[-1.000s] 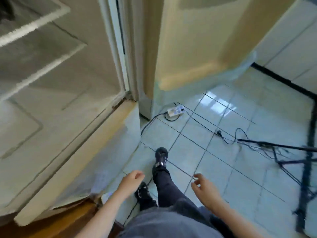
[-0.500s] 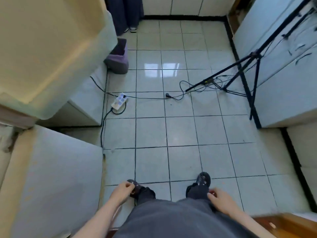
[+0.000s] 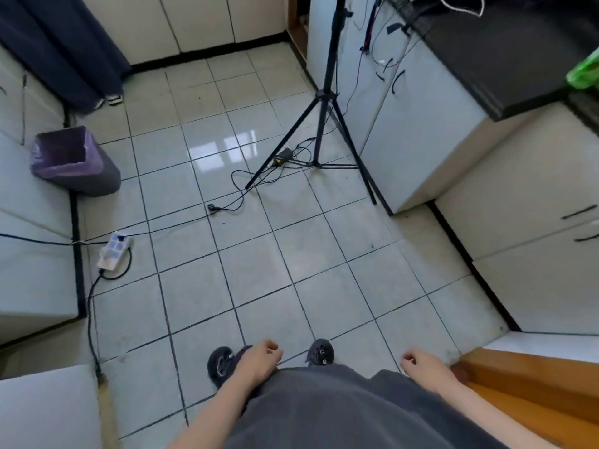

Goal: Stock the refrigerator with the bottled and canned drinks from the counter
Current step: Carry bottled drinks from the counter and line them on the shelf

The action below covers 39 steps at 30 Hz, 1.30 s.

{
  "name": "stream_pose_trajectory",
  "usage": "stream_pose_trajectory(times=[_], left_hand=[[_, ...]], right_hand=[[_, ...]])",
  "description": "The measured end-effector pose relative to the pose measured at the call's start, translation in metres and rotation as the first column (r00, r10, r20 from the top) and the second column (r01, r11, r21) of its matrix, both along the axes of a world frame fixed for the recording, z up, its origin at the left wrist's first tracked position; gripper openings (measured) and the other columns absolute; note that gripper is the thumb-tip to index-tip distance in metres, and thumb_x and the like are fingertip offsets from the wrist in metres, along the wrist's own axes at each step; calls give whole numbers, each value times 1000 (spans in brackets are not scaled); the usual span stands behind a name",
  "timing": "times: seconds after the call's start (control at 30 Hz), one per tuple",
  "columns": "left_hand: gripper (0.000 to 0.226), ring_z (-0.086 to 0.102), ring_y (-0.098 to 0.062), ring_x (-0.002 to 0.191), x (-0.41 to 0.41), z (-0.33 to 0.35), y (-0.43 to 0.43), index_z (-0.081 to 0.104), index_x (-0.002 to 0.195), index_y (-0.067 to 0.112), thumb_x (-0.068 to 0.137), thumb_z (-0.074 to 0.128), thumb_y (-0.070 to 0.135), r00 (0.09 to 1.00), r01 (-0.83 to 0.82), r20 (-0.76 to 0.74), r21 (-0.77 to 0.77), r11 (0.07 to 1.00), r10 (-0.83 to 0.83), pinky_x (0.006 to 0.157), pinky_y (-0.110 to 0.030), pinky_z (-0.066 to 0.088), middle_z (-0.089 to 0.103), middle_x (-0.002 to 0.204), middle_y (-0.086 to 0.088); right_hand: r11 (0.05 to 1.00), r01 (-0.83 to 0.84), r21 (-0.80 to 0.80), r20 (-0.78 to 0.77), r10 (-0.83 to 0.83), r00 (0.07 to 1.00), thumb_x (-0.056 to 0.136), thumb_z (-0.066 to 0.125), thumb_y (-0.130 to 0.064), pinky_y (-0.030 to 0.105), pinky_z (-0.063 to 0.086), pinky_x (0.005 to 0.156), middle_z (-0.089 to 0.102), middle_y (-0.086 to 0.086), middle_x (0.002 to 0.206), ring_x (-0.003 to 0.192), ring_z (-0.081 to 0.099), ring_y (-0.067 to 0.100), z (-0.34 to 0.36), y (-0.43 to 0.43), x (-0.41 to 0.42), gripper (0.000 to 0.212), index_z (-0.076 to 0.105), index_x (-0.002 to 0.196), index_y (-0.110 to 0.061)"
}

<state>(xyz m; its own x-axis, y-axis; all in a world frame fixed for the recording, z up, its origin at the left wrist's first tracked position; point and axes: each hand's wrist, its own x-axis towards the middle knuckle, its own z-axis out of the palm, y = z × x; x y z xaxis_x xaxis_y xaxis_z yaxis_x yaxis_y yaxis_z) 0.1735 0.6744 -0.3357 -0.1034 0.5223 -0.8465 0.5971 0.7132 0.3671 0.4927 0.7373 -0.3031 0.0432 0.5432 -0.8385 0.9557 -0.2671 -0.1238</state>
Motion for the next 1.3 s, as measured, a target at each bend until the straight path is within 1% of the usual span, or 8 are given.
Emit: stream_pose_trajectory(times=[0.27,0.47,0.6,0.77,0.93,1.1,1.2,1.3], left_hand=[[25,57,-16,109,77,15,108,61,111,24,91,50,34,973,225,-56,48,973,-222,91,-25,42,64,115,4],[18,58,-17,109,128,-13,214,57,94,21,94,46,35,897,432,-56,-94,897,-438,81,-22,39,63,108,-1],[24,59,-23,100,196,-18,315,49,74,20,94,44,31,763,635,-71,-105,766,-642,81,-26,43,63,100,-11],[33,56,-25,114,294,2,446,57,118,14,94,49,34,646,759,-113,-7,651,-755,89,-26,42,62,122,-9],[36,55,-30,112,384,16,551,55,123,10,95,50,32,607,794,-122,75,603,-785,90,-30,41,60,123,-14],[25,58,-28,104,444,26,587,59,111,10,95,49,27,659,750,-44,117,651,-751,90,-33,43,63,109,-12],[12,60,-25,91,472,37,592,58,89,14,94,50,21,731,656,94,175,734,-676,79,-30,43,62,92,-7],[13,62,-16,90,498,53,604,61,93,14,94,51,22,822,480,208,248,841,-530,70,-23,44,65,94,-2]], right_hand=[[977,213,-16,-35,-214,976,95,43,-28,21,40,62,62,-7,87,83,59,11,-4,36,74,14,55,90,-24],[911,395,-118,-106,-407,907,98,41,-26,35,43,95,61,19,121,109,59,29,-18,61,117,38,59,116,2],[783,618,-75,-45,-622,782,98,42,-31,21,42,90,62,3,122,110,58,14,-13,79,181,26,58,113,-16],[546,838,-1,-2,-838,546,99,42,-31,25,46,90,62,-1,115,101,58,12,2,118,247,22,57,111,-19],[358,928,100,-135,-919,369,99,43,-28,22,38,90,55,-7,120,110,53,13,15,178,266,31,55,125,-17],[306,945,112,-220,-920,324,95,46,-27,22,38,79,63,-6,111,96,55,8,18,230,278,13,57,101,-30],[327,932,155,-294,-886,360,96,47,-30,20,42,79,63,-9,108,94,57,6,24,278,310,16,59,107,-27],[341,916,210,-400,-825,399,96,48,-32,15,40,74,61,-13,105,95,57,4,41,342,352,19,59,111,-28]])
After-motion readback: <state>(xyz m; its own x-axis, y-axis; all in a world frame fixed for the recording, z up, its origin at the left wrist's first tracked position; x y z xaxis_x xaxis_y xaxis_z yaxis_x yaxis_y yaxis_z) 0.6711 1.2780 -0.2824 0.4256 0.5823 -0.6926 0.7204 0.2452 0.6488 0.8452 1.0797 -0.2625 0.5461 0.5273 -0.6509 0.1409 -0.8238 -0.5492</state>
